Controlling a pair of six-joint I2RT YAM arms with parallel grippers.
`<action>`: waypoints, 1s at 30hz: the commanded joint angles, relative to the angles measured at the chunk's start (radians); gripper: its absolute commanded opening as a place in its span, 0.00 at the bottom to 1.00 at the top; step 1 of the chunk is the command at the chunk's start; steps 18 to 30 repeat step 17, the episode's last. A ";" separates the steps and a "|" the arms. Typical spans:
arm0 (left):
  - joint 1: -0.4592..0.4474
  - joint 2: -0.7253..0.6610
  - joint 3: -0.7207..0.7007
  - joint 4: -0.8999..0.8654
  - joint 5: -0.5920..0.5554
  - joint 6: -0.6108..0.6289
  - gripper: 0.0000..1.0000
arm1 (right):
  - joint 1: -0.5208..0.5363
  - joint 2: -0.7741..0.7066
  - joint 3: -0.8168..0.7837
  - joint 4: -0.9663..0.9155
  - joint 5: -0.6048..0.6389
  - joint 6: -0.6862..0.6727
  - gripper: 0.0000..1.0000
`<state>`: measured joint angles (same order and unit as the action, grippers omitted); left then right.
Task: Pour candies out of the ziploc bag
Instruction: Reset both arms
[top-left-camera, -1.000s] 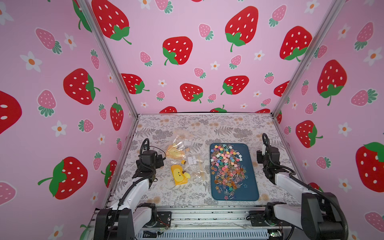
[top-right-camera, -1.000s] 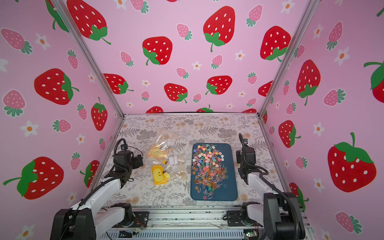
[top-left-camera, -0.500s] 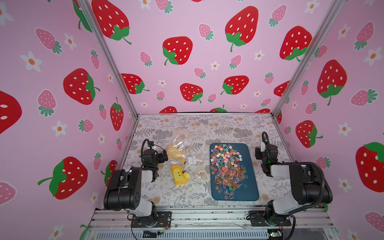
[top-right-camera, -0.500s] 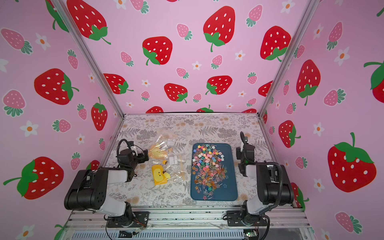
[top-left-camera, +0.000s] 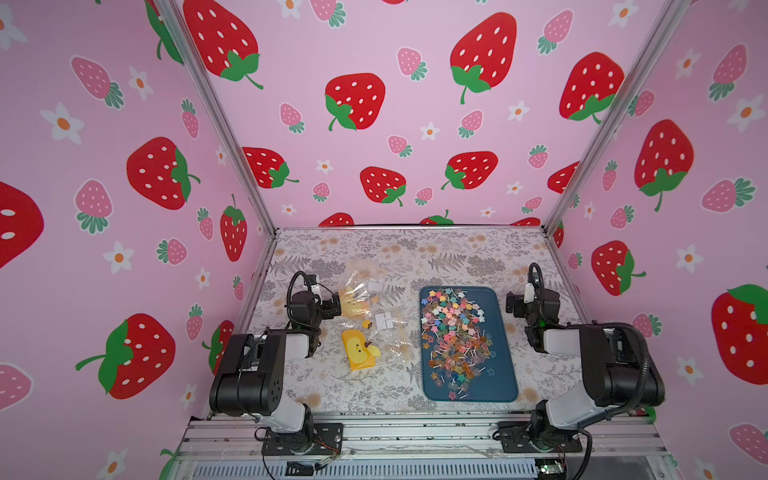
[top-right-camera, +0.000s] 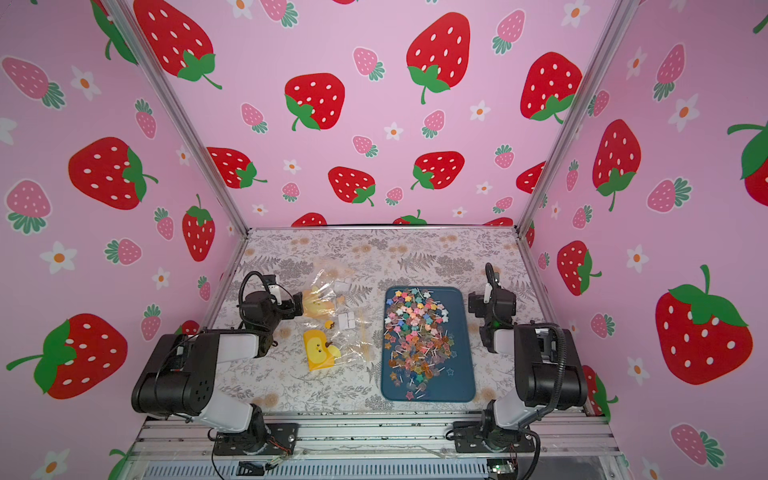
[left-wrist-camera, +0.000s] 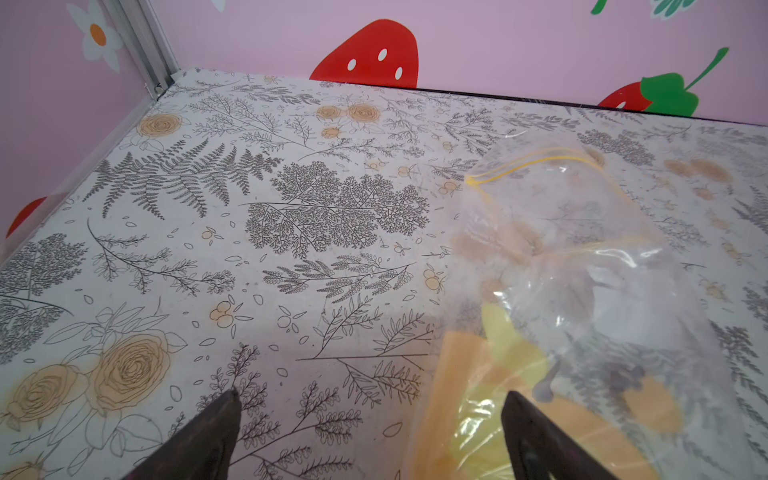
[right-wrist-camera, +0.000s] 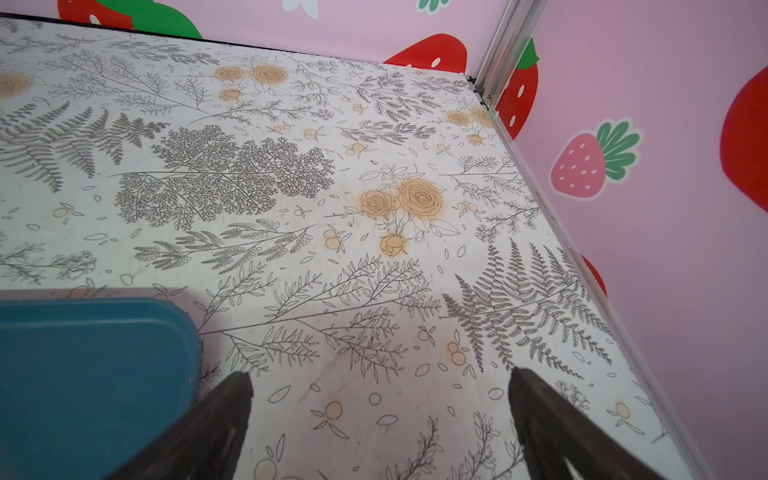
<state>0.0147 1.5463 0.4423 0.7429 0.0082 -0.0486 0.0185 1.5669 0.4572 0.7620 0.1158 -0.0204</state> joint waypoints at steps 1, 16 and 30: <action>-0.003 0.003 0.018 0.015 -0.019 0.026 0.99 | -0.002 0.007 0.003 0.022 -0.008 0.000 1.00; -0.002 0.008 0.026 0.006 -0.017 0.024 0.99 | -0.002 0.007 0.001 0.024 -0.008 0.000 1.00; -0.001 0.007 0.024 0.009 -0.017 0.024 0.99 | -0.002 0.006 0.001 0.025 -0.008 0.000 1.00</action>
